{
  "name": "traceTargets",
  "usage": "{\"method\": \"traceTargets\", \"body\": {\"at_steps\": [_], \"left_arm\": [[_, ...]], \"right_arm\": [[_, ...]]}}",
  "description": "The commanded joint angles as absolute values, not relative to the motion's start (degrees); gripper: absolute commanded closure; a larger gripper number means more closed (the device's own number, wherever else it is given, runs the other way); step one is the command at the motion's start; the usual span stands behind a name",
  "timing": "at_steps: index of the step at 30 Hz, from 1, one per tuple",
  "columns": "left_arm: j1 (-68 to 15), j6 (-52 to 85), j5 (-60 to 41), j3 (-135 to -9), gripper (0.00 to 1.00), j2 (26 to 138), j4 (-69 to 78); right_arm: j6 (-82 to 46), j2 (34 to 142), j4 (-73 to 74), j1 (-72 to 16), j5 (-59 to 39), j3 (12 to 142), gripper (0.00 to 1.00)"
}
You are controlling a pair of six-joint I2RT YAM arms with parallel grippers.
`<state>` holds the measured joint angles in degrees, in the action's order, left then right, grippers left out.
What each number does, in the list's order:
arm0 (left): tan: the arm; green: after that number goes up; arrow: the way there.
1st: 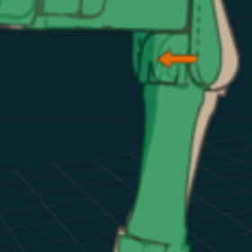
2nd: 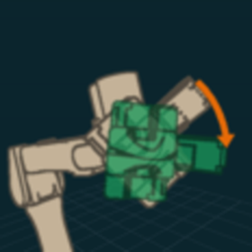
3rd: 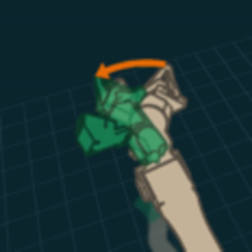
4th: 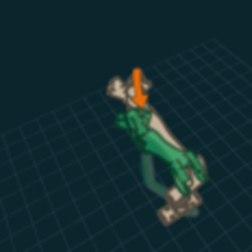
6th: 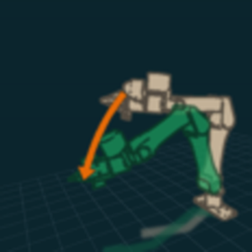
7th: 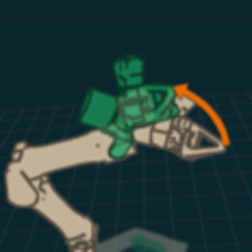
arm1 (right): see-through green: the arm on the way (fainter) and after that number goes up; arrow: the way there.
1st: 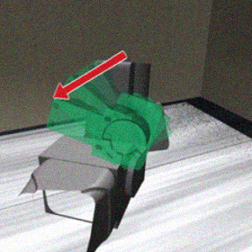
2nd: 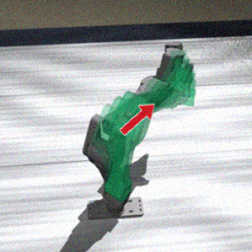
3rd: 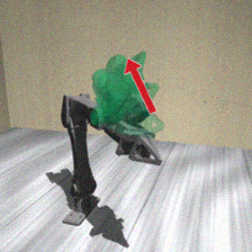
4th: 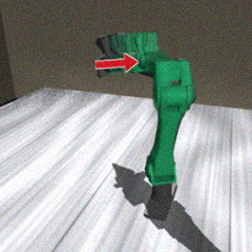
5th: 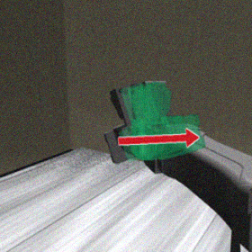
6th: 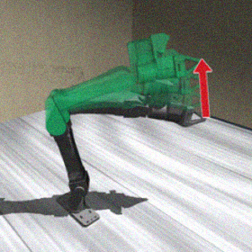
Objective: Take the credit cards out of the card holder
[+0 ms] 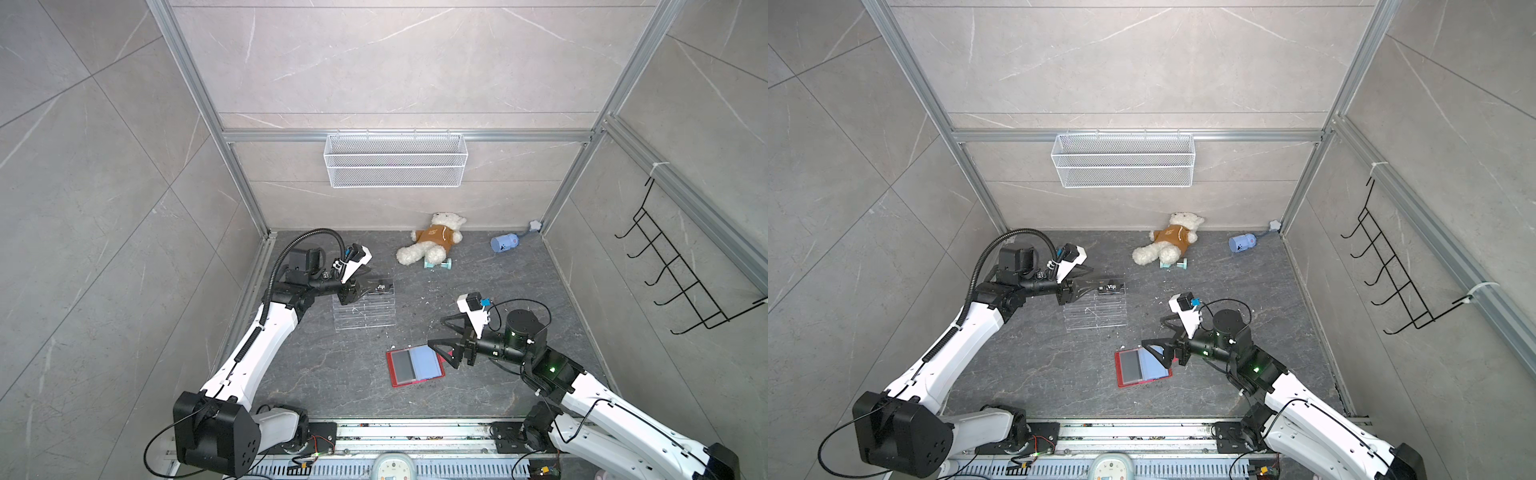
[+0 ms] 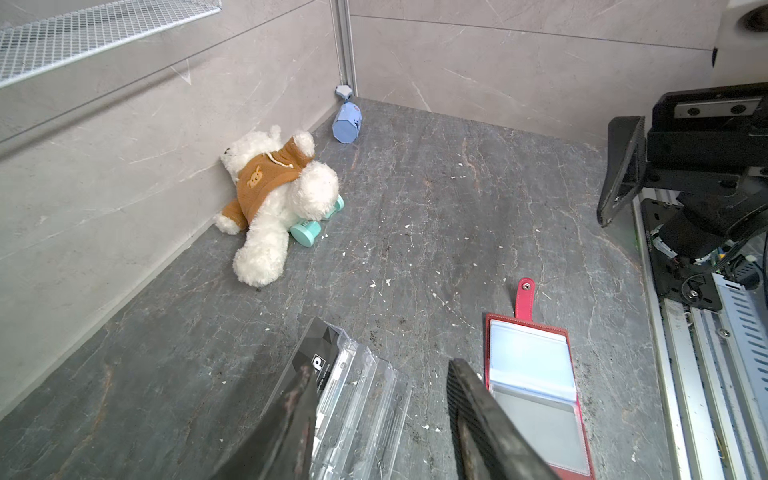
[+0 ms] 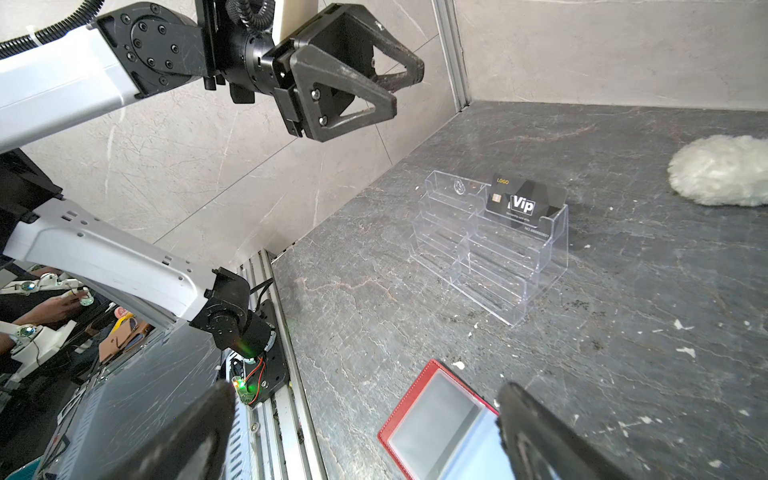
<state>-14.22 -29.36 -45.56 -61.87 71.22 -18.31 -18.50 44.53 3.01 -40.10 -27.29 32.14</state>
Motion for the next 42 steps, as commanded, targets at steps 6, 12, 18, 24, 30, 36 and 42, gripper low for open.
{"method": "traceTargets", "body": {"at_steps": [6,12,18,24,30,36,42], "left_arm": [[-15.27,-26.32,-45.06,-56.67,0.48,64.98,-18.37],[-19.41,-24.00,-42.34,-53.72,0.48,61.51,-18.93],[-25.24,-19.95,-38.99,-51.24,0.48,58.97,-18.70],[-30.92,-15.13,-34.87,-48.65,0.48,55.94,-17.22],[-36.61,-7.40,-29.61,-46.18,0.44,53.48,-14.36],[-40.24,-0.07,-25.65,-43.75,0.41,51.16,-11.82],[-40.62,6.36,-23.73,-41.27,0.37,49.40,-9.15]], "right_arm": [[-20.56,42.33,0.43,-40.20,-24.53,31.36,0.00],[-21.24,40.77,-3.29,-40.25,-21.39,31.73,0.00],[-22.23,39.30,-5.07,-40.21,-19.86,31.16,0.00],[-22.39,37.85,-7.28,-40.23,-17.92,31.07,0.00],[-22.41,36.75,-8.18,-40.23,-16.51,30.77,0.00],[-22.66,36.13,-8.35,-40.23,-15.42,30.26,0.00],[-22.59,36.39,-8.26,-40.18,-14.92,30.17,0.00]]}}
